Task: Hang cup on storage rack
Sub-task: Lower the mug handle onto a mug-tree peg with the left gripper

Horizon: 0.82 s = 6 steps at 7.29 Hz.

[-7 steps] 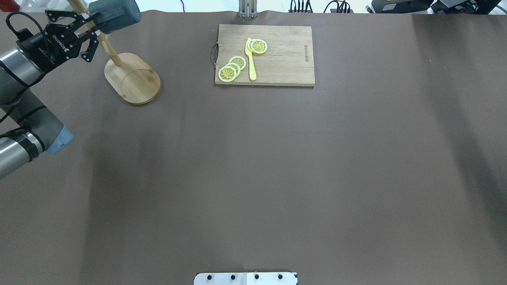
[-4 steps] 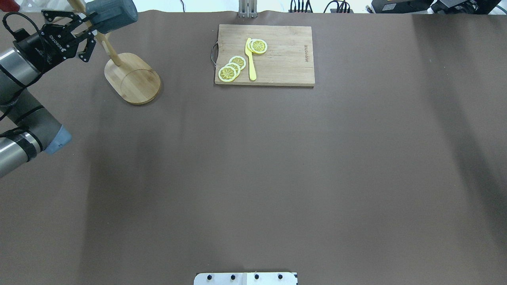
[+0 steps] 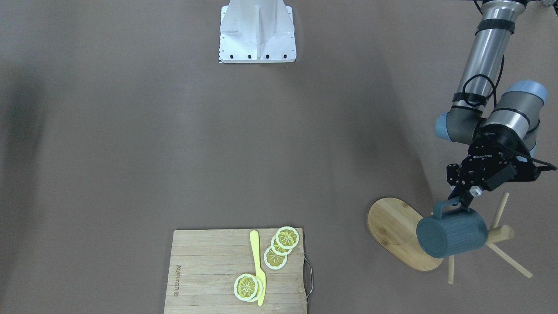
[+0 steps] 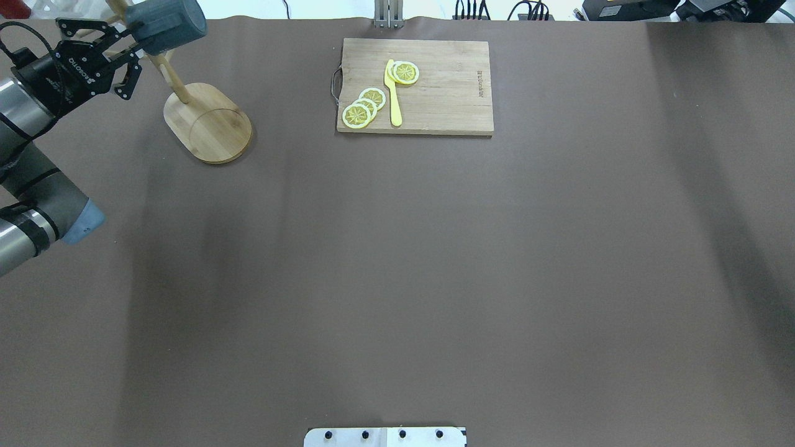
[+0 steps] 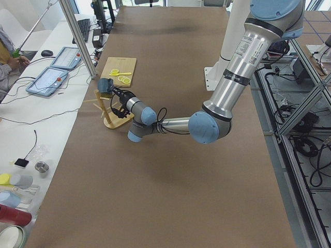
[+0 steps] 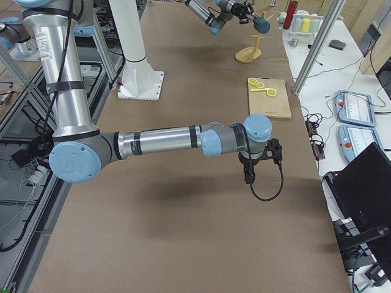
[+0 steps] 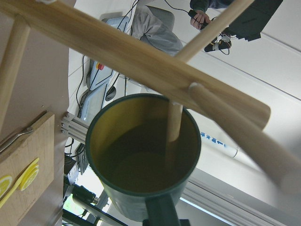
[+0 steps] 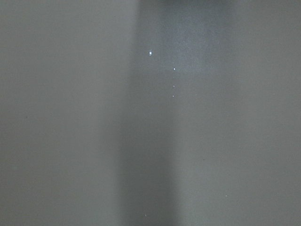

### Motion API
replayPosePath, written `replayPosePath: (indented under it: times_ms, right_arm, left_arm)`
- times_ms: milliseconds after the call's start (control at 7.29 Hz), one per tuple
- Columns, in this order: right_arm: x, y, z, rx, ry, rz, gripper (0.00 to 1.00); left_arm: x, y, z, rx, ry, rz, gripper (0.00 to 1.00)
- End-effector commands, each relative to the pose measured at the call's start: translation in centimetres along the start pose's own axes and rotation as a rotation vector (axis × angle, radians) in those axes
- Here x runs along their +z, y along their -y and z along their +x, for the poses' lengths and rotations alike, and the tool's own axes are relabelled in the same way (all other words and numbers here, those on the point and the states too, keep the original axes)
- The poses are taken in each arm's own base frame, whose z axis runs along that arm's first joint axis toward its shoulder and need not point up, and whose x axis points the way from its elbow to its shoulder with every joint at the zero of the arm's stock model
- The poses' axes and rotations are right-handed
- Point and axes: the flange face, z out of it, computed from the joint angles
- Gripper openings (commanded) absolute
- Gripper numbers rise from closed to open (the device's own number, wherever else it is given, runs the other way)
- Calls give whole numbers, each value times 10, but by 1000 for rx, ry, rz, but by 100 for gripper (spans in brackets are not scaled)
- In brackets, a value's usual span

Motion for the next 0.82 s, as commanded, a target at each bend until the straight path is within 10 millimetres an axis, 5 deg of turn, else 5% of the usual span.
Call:
replayPosePath:
  times_ms: [0,275,412,549,686]
  right_arm:
    - [-2,-1,-3,4,0,4,100]
    - [-1,-2,-2,5,0,3,100]
    - [-1,-2,-2,8,0,3,100]
    - [-2,-1,-3,11,0,4,100]
    - [-2,-1,-3,13,0,4,100]
  left_arm:
    - [-3,2,-2,17,4,4,10]
    - [-3,1,-2,19,3,3,48]
    - [-3,1,-1,14,2,2,79]
    - [-2,-2,0,11,-1,-5,97]
    - [-2,-4,2,8,-4,-10,97]
